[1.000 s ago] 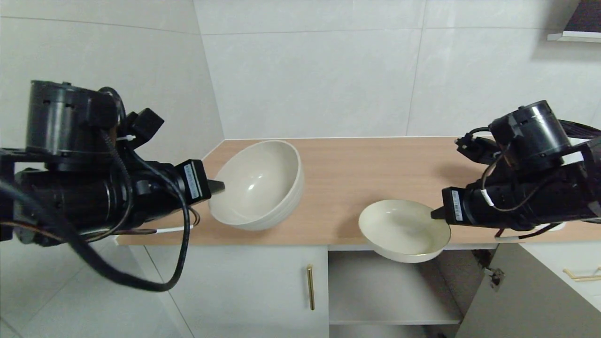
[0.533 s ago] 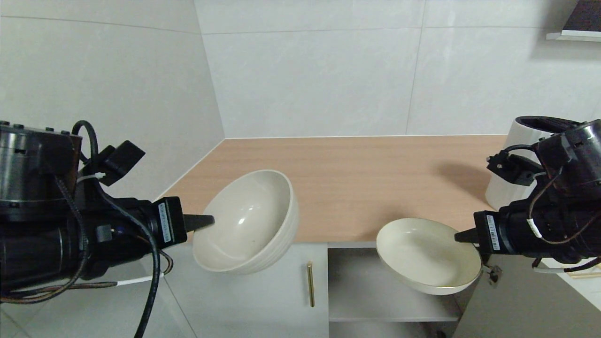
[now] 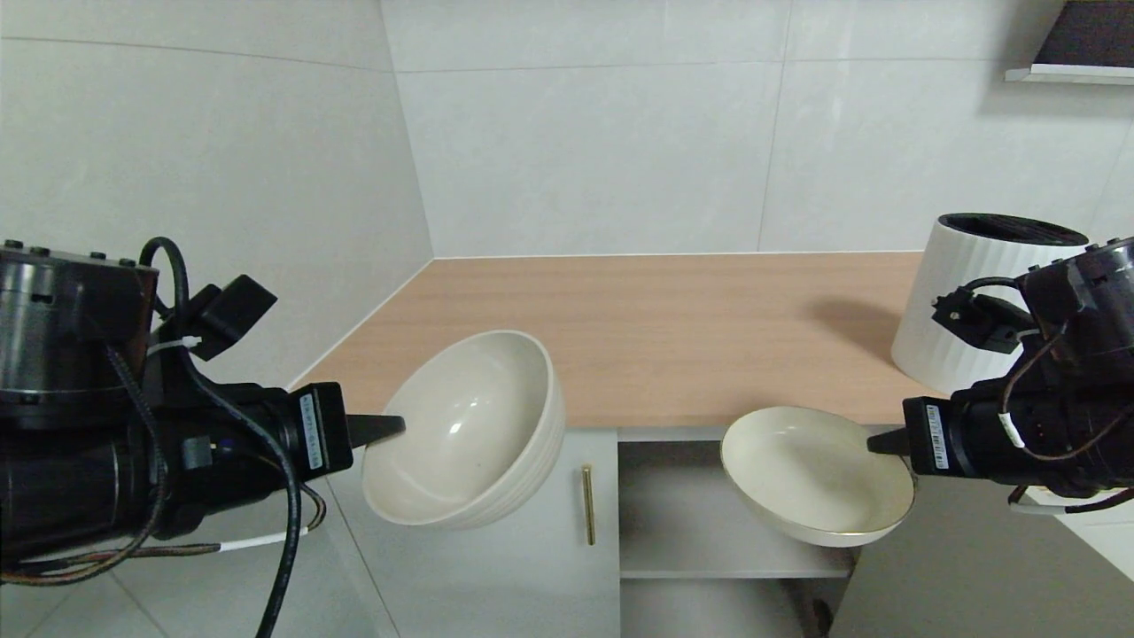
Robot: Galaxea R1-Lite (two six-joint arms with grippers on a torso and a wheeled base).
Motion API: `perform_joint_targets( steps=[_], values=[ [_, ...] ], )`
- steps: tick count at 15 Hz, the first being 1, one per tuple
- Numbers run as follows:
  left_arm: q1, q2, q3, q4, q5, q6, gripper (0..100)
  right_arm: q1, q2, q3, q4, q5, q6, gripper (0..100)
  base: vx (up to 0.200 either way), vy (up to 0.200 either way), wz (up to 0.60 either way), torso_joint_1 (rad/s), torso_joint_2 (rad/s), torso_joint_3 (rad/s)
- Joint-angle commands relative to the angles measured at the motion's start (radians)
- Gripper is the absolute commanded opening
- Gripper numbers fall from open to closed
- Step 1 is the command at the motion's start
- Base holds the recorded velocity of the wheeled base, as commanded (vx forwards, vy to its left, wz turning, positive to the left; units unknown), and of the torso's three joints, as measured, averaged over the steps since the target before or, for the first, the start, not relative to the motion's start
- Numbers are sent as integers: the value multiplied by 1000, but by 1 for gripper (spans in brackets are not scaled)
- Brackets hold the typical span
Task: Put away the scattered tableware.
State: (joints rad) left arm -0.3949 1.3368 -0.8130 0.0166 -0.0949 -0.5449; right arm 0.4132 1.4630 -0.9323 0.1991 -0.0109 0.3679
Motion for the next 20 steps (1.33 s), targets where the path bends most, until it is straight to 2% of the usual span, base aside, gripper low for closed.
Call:
perform_joint_targets(
  steps=[1,7,20],
  values=[
    [-1,5,3,0,0,0,0,1,20,1,0,0,0,0,0,0,0,0,0,0],
    [1,32,5,0,1,0,0,1,66,9,-18,-1,0,0,0,0,0,-29,72,44],
    [1,53,9,0,1,0,0,1,111,27,-52,-1,-1,0,0,0,0,-165,452,283]
  ],
)
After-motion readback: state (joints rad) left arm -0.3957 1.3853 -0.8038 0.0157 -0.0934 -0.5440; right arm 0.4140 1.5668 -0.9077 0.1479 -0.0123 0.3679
